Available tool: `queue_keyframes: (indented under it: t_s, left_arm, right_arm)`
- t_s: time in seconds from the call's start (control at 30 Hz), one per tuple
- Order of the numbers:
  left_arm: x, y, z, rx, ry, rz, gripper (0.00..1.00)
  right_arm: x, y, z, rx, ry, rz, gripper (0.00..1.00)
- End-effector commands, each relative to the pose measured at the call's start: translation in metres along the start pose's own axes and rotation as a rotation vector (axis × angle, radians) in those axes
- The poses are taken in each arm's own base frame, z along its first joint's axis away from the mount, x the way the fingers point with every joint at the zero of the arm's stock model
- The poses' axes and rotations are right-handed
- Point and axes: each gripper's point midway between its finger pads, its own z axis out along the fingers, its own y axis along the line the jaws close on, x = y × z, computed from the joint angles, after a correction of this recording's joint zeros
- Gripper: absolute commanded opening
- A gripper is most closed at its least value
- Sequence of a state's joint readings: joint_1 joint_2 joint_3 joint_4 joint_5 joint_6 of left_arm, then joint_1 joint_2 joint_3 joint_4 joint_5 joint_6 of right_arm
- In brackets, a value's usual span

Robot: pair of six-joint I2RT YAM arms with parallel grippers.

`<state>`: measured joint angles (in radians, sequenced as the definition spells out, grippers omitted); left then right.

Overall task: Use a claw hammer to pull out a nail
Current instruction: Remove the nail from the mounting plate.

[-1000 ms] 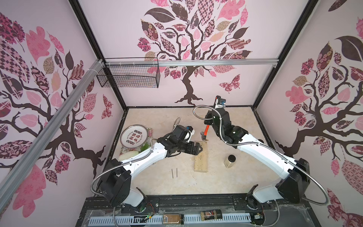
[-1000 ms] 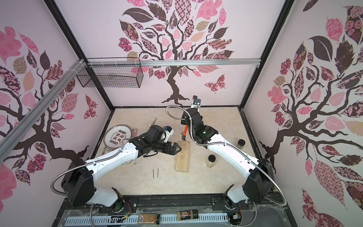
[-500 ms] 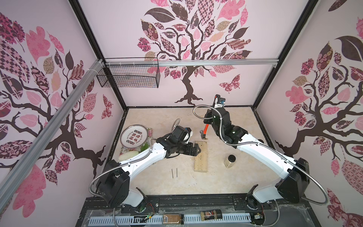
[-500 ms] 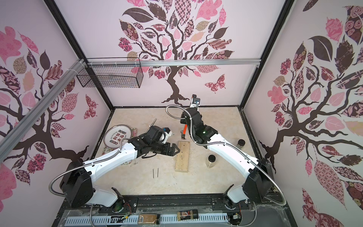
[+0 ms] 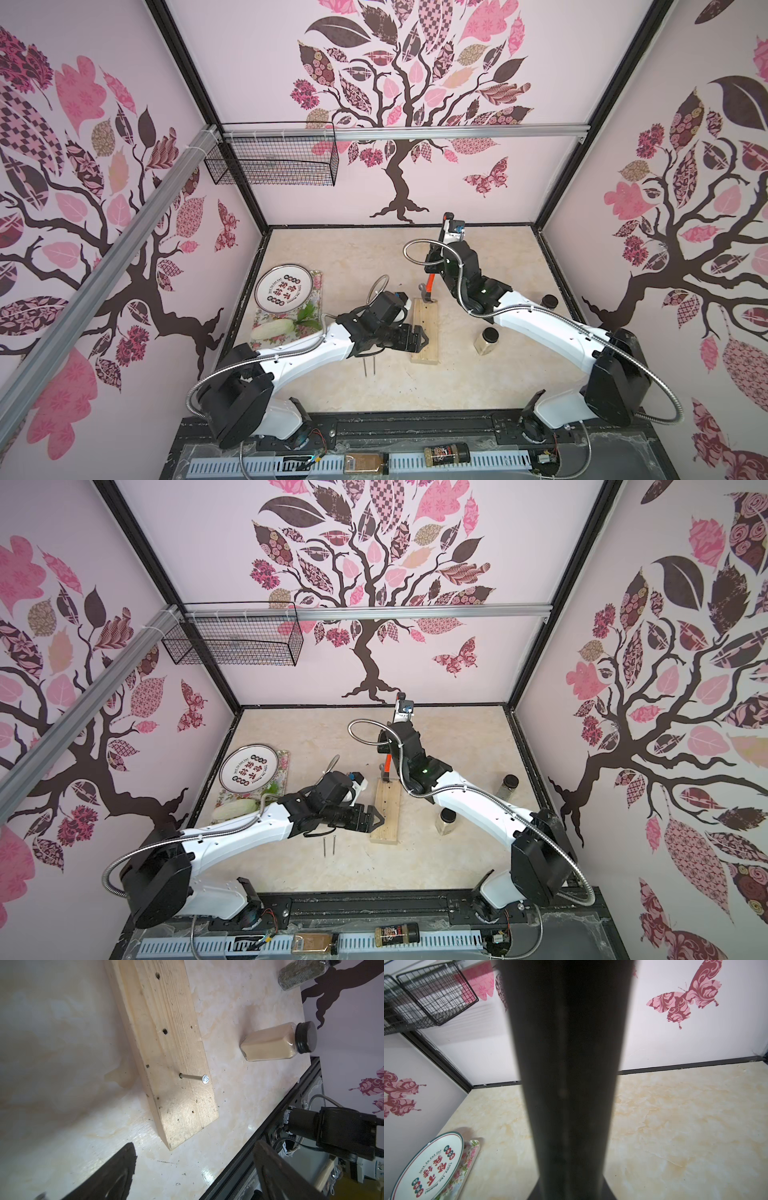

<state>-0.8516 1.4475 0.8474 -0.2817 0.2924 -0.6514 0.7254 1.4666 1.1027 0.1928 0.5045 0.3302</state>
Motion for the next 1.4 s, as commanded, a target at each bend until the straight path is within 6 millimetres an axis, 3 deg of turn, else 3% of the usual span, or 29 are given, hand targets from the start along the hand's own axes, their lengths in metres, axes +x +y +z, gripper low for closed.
queue_keyframes:
  t_s: [0.0,0.33,0.53,0.8,1.13,1.37]
  left_arm:
    - [0.002,0.004,0.018,0.036,-0.015,-0.025,0.88]
    - [0.015,0.019,0.043,0.023,0.029,-0.048,0.76]
    - [0.027,0.033,0.056,0.005,0.05,-0.099,0.67]
    - [0.038,0.047,0.065,-0.014,0.063,-0.165,0.62]
    - [0.045,0.053,0.067,-0.023,0.072,-0.218,0.59]
    - [0.044,0.06,0.065,-0.031,0.06,-0.247,0.6]
  right_arm:
    - [-0.032,0.012,-0.01,-0.041,-0.175,0.045,0.04]
    - [0.0,0.014,-0.016,-0.021,-0.259,0.033,0.03]
    - [0.023,0.002,-0.015,0.012,-0.261,0.061,0.03]
    - [0.045,-0.008,-0.026,0.021,-0.306,0.063,0.03]
    - [0.077,-0.005,-0.042,0.037,-0.301,0.011,0.03]
    - [0.081,-0.006,-0.055,0.063,-0.299,-0.018,0.03]
